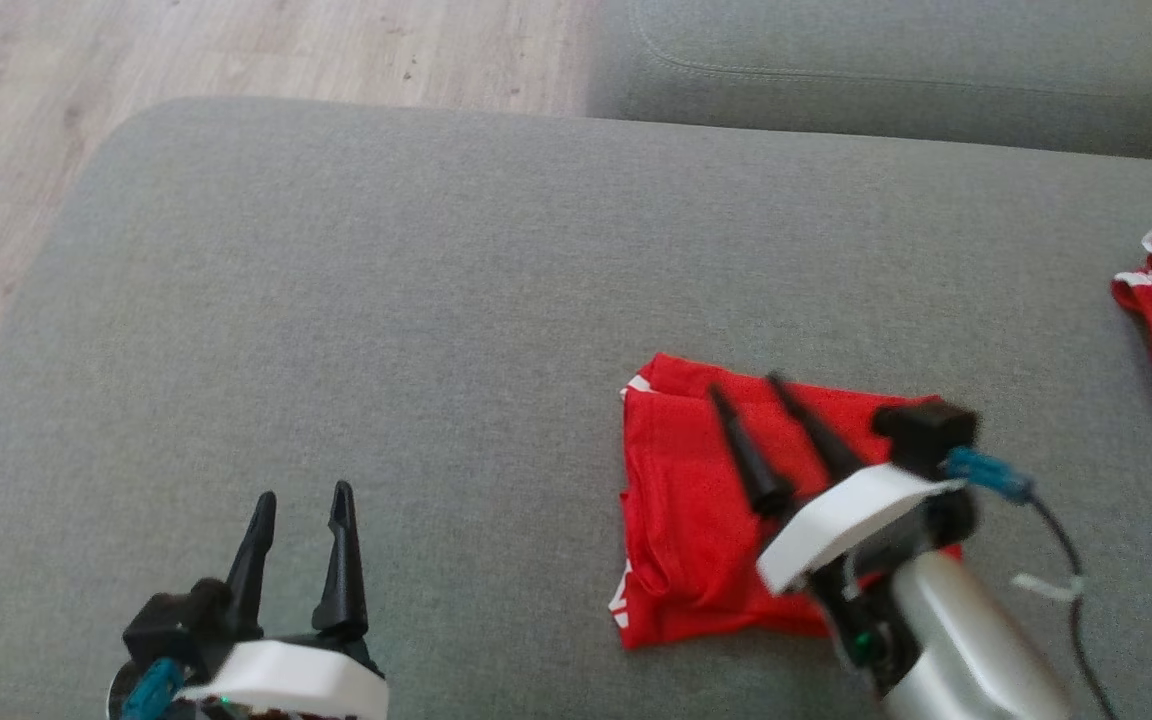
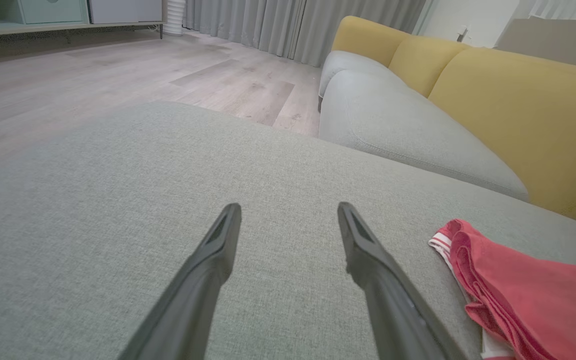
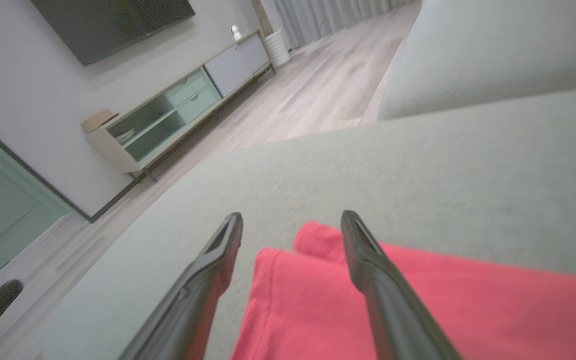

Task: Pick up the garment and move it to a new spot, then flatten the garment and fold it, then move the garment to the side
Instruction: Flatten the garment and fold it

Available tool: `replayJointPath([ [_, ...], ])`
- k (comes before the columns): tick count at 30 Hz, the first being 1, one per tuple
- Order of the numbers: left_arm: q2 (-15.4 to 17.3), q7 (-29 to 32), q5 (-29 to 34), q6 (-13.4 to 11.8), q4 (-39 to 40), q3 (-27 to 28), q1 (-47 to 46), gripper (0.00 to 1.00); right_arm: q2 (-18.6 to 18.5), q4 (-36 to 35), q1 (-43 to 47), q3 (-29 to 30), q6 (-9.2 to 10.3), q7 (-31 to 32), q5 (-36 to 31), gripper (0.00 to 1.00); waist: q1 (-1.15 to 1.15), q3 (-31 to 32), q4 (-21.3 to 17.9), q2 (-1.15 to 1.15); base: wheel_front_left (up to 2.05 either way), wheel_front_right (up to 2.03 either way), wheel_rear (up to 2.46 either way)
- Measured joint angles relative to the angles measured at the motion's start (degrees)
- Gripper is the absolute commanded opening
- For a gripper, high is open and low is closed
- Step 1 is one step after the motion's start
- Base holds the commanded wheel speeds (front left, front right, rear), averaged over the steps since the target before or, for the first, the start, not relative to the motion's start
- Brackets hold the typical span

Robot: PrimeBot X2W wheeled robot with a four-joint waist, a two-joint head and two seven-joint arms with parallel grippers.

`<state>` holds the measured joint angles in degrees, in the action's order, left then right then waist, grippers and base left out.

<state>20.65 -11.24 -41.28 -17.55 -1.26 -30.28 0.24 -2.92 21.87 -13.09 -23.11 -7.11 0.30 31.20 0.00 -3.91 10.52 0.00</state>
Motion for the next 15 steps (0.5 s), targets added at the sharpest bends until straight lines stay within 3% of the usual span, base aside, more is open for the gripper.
replayJointPath([
  [8, 0.1, -0.5, 1.1, 1.3, -0.8, -1.1, -2.2, 1.0, 0.0, -1.6, -0.4, 15.3, 0.0, -6.4, -18.7, 1.0, 0.0, 0.5, -2.4, 0.0, 0.0, 0.0, 0.0],
  [15, -0.8, -1.6, 1.5, 1.4, -1.8, -0.9, -3.3, 1.0, 0.1, -6.9, 6.4, 22.7, 0.0, -6.9, -23.4, 1.0, 0.0, 1.7, -5.2, 0.0, 0.0, 0.0, 0.0],
])
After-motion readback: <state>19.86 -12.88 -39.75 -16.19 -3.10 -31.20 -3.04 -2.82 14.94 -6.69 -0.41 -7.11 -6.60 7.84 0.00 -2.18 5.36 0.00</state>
